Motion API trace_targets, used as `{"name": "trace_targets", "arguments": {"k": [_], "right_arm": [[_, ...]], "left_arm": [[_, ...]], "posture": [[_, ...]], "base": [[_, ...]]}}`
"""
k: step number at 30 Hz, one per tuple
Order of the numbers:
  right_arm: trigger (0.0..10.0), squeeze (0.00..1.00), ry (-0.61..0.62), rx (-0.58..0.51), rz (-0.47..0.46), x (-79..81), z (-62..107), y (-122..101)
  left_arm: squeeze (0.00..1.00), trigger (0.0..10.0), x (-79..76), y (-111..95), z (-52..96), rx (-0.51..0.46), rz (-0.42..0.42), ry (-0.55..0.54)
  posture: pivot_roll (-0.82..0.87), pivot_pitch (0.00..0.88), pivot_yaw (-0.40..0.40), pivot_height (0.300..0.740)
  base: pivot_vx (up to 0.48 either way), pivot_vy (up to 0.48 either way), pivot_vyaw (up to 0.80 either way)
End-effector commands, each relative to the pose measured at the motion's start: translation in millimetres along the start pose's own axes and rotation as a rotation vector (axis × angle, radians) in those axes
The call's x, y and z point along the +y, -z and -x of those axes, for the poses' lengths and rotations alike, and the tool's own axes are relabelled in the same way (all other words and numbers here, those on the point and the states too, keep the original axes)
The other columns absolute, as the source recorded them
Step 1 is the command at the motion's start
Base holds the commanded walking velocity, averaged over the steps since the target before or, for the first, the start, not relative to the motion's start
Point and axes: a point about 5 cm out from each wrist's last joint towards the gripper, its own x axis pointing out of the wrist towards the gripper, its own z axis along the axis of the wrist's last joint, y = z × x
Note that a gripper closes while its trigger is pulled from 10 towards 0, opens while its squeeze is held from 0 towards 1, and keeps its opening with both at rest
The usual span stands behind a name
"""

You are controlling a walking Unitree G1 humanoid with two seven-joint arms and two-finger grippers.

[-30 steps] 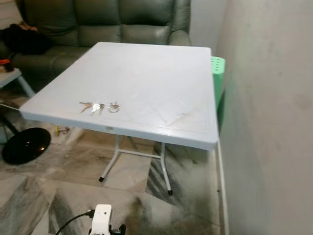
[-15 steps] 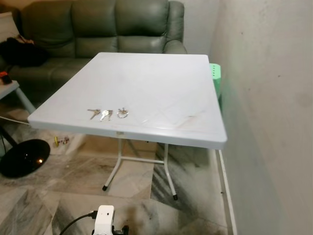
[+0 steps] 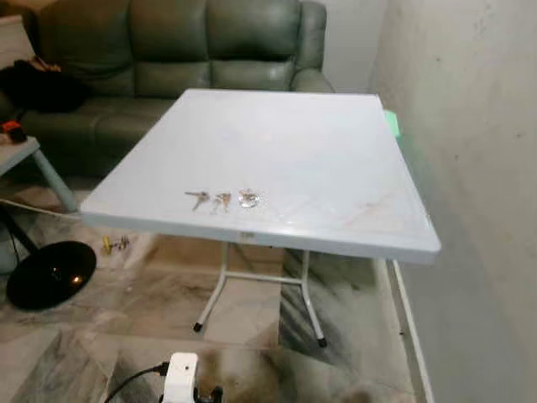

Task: Hang keys on a hook

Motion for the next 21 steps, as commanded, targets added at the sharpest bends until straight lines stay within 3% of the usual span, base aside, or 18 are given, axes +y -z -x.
{"name": "trace_targets", "arguments": {"k": [1,21], "right_arm": [[10.0,0.0,-0.016,0.027,-0.01,7.2,0.6,7.8],[10.0,0.0,-0.012,0.051,-0.012,6.4,3.0,15.4]], "left_arm": [[0.0,10.0,0.5,-4.8,-0.9,-0.011,-0.01,-0.004],[0.0,10.0,-0.7,-3.0,-0.7,-0.008,-0.013,-0.003]], "posture": [[0.09,0.0,0.007,0.74],[0.1,0.004,0.008,0.74]], "base": [[0.0,0.48,0.0],[0.0,0.48,0.0]]}}
